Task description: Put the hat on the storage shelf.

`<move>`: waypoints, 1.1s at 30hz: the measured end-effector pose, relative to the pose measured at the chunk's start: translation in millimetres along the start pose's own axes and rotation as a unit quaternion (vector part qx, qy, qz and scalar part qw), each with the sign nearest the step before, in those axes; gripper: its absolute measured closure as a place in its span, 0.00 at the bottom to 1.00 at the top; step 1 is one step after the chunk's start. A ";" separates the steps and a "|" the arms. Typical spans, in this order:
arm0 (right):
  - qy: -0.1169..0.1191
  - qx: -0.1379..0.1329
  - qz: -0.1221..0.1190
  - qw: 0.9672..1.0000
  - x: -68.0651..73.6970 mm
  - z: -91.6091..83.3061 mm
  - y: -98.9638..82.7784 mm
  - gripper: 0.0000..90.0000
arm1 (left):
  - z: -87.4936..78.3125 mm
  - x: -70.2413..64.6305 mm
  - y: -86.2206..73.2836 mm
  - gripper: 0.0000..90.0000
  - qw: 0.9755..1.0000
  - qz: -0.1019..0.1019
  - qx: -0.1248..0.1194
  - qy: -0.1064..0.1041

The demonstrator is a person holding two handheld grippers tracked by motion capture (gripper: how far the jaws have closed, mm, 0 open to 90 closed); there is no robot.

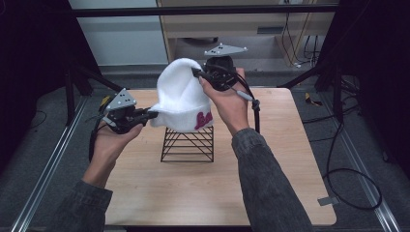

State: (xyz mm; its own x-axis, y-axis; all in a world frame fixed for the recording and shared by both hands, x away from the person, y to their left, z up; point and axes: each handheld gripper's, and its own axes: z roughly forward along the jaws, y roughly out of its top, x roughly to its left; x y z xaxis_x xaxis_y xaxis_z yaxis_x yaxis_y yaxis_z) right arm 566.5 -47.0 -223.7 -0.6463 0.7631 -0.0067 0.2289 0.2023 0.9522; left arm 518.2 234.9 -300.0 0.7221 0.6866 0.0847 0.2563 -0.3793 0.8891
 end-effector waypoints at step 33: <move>0.004 0.017 0.004 1.000 -22.2 9.2 -44.5 0.91 | 48.8 22.3 -38.7 0.93 0.999 -0.023 0.039 0.008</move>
State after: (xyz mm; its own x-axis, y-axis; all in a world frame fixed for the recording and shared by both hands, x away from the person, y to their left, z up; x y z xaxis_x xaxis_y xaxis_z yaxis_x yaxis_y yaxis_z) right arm 577.3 -67.3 -268.7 -0.6496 0.7603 0.0029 0.2588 0.2176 0.9411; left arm 555.7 234.7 -354.5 0.6983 0.7139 0.0527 0.3383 -0.3940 0.8546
